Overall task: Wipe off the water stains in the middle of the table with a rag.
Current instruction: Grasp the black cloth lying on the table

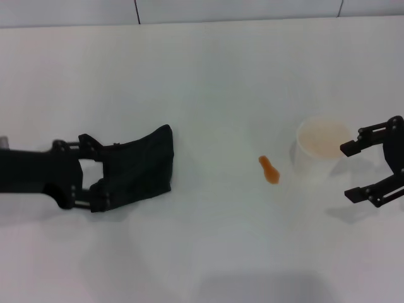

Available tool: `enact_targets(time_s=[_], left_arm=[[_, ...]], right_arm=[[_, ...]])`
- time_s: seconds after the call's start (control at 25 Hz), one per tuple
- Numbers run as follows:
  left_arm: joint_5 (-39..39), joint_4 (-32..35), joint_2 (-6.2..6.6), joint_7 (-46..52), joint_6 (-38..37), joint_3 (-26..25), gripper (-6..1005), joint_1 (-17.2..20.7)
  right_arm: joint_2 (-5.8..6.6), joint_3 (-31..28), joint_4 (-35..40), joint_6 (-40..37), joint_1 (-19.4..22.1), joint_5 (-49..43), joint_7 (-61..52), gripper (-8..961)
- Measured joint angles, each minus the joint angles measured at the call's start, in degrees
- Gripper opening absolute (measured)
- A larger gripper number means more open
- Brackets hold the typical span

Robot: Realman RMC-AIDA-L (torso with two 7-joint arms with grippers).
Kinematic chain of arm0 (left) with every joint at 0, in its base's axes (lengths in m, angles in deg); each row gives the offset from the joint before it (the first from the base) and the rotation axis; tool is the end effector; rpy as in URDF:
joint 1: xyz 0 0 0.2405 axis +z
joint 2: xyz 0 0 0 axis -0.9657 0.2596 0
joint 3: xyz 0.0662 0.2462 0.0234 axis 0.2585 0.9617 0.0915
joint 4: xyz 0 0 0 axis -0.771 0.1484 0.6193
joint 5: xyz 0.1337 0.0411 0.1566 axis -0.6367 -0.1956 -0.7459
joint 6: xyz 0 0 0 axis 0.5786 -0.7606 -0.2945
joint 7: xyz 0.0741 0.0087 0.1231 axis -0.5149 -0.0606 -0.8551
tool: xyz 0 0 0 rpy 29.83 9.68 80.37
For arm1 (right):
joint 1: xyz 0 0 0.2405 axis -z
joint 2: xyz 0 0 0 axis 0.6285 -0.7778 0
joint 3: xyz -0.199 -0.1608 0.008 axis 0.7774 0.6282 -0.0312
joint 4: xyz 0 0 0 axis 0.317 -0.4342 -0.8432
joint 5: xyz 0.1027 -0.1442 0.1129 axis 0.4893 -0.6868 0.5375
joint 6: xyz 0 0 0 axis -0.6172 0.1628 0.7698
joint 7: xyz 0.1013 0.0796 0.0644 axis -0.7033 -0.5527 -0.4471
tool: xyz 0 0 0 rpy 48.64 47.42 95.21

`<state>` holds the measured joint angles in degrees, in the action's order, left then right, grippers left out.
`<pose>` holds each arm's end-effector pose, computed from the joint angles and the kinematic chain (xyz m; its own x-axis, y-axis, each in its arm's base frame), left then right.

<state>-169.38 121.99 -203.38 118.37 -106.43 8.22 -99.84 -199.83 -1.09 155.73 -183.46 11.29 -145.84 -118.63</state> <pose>-0.2784 0.3114 0.0298 0.9508 0.2595 0.1691 0.2906 -0.9363 -0.1971 0.2269 0.3199 0.0771 0.9873 -0.1540 -0.0387 -0.1570 -0.9833 -0.0923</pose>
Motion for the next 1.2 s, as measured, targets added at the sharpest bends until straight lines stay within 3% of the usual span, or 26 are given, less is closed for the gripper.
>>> enact_targets(time_s=[0.28,0.56,0.84,1.08,1.2], left_arm=[[-1.0,0.4,-0.37,8.5,6.4,0.7,822,-1.9],[-5.1,-7.3,-0.34,11.3,7.7,1.0,820,-7.0],[-6.9,-10.6,-0.43,13.3,10.5,1.4,817,-8.1],[-7.0,-11.1,-0.40,13.7,11.8,1.4,611,-7.7],[-7.1,-11.5,-0.39,13.6,12.4,1.4,613,-7.6]], right_arm=[[-1.10,1.8,-0.2,0.4,-0.6,-0.7,0.4,843],[-2.00,2.3,-0.1,0.6,-0.6,-1.2,0.8,843],[-2.19,2.4,0.1,0.6,-0.5,-1.3,1.6,843],[-2.27,2.5,-0.2,0.8,-0.6,-1.3,2.1,843],[-2.28,2.5,-0.4,0.8,-0.6,-1.3,2.1,843]])
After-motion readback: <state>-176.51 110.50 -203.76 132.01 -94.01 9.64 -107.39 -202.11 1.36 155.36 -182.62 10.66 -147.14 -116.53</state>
